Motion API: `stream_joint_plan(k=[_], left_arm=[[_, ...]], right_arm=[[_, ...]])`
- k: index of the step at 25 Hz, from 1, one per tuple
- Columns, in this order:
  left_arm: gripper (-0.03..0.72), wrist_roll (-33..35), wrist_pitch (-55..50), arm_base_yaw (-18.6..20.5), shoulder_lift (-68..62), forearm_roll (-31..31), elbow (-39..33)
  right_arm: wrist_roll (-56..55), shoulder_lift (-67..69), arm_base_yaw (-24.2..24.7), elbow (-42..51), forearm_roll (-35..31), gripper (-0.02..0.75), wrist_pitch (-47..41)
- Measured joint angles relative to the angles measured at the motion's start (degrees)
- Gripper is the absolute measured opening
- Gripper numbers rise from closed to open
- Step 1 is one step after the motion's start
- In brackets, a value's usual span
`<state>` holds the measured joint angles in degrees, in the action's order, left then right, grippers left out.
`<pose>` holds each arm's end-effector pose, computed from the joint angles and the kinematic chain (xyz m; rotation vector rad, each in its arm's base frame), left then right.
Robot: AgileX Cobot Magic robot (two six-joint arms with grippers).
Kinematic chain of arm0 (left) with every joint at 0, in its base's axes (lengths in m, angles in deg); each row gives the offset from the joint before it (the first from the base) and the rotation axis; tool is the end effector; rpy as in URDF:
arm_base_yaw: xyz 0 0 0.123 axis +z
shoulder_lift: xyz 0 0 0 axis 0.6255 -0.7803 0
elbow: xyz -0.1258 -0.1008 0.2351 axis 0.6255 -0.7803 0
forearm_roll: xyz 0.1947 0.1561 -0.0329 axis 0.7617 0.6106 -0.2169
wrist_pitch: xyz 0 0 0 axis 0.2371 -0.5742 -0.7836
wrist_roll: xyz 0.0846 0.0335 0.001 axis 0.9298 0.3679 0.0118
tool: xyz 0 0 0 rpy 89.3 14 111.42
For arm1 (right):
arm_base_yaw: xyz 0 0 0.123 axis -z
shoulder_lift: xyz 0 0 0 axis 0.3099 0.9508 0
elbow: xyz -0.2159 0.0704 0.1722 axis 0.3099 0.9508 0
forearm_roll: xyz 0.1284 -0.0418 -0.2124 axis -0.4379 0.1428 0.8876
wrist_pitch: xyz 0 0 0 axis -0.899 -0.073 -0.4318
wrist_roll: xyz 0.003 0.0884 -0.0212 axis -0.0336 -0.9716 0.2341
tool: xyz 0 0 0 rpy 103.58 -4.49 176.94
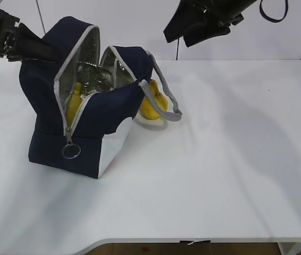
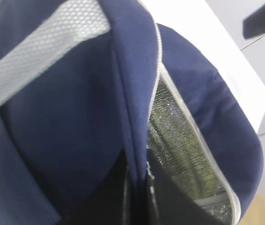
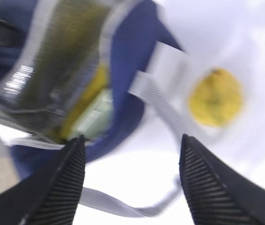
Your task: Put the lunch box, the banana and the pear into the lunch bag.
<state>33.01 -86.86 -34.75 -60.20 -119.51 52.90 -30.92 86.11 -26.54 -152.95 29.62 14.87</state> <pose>0.3959 -0.0483 0.2711 0.5130 2.2452 -1.1111 0.4271 0.1195 0.3387 -0.6669 2.4158 0.8195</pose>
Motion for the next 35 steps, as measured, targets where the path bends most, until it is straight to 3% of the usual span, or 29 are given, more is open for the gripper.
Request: stream_joint_plan(k=[6, 19, 28, 35], left_arm=[[-0.001, 0.0, 3.1, 0.0, 3.3, 3.6, -0.1], [-0.001, 0.0, 4.2, 0.0, 4.5, 5.4, -0.1], [-0.001, 0.0, 4.4, 0.0, 4.5, 6.6, -0.1], [-0.001, 0.0, 4.4, 0.0, 4.5, 6.6, -0.1]], right_arm=[[0.4, 0.0, 1.7, 1.6, 3.5, 0.482, 0.6], [10.7, 1.3, 8.2, 2.6, -6.4, 0.480, 1.9], [16.1, 9.6, 8.5, 2.7, -15.5, 0.467, 3.1], [21.2, 11.6, 8.7, 2.7, -17.5, 0.456, 3.7]])
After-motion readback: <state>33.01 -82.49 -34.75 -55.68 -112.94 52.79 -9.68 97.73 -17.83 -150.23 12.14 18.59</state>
